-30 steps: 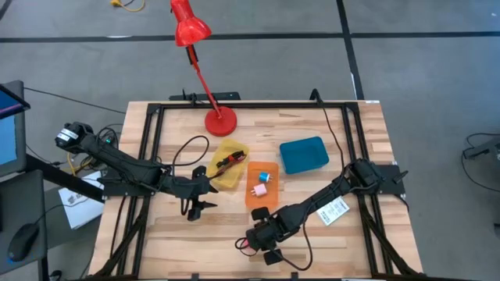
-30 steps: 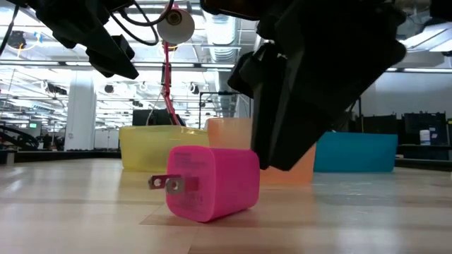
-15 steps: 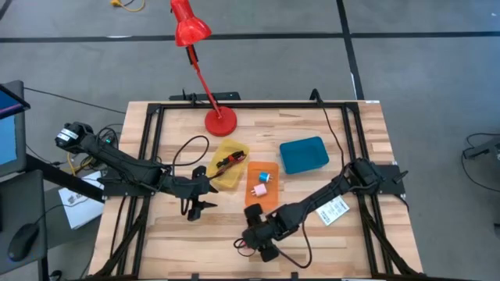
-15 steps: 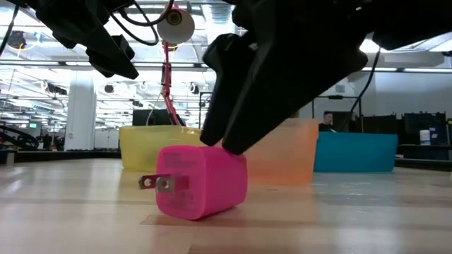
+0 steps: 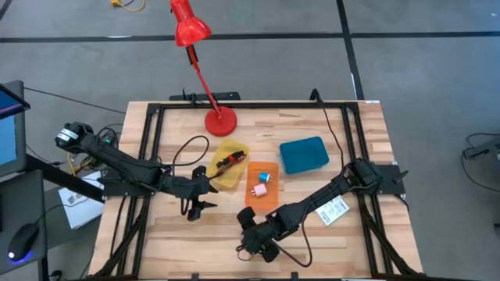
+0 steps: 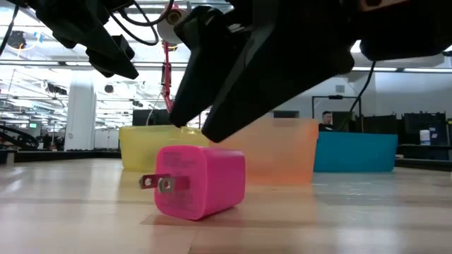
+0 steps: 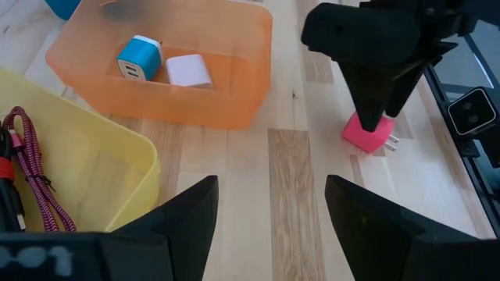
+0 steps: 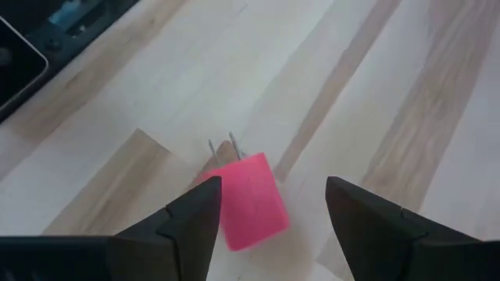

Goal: Pick and place items into bin
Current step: Put the pink charger adapter into the orange bin

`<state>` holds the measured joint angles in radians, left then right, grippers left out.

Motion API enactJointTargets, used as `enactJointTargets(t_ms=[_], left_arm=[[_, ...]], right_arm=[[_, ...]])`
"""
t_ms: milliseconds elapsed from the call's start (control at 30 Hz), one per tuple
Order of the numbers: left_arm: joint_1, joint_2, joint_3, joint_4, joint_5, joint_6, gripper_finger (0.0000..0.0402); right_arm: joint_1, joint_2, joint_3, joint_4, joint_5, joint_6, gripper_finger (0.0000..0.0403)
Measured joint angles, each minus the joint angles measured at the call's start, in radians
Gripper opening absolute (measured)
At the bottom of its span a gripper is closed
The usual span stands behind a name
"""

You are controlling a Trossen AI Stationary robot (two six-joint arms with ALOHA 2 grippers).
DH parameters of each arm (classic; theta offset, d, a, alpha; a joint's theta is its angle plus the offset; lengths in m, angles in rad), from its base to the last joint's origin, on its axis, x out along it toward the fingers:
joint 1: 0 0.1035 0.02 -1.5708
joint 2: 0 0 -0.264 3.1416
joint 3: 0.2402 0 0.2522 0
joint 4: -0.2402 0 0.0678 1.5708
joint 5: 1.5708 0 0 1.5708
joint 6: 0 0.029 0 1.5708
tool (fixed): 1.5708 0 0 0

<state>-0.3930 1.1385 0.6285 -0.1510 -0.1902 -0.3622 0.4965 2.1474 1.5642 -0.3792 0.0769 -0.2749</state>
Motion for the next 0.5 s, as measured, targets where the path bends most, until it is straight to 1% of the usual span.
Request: enactJointTargets(t_ms=[100, 200, 500], left_arm=[[0.000, 0.000, 0.000, 0.000, 0.000, 0.000, 0.0226], [0.000, 0.000, 0.000, 0.000, 0.000, 0.000, 0.0226], [0.000, 0.000, 0.000, 0.000, 0.000, 0.000, 0.0226]], right_arm=[[0.000, 0.000, 0.000, 0.012, -0.016, -0.006, 0.0223], [0.000, 0.000, 0.000, 0.011, -0.058, -0.006, 0.0223], [-0.004, 0.004, 0.000, 0.010, -0.078, -0.006, 0.0223]])
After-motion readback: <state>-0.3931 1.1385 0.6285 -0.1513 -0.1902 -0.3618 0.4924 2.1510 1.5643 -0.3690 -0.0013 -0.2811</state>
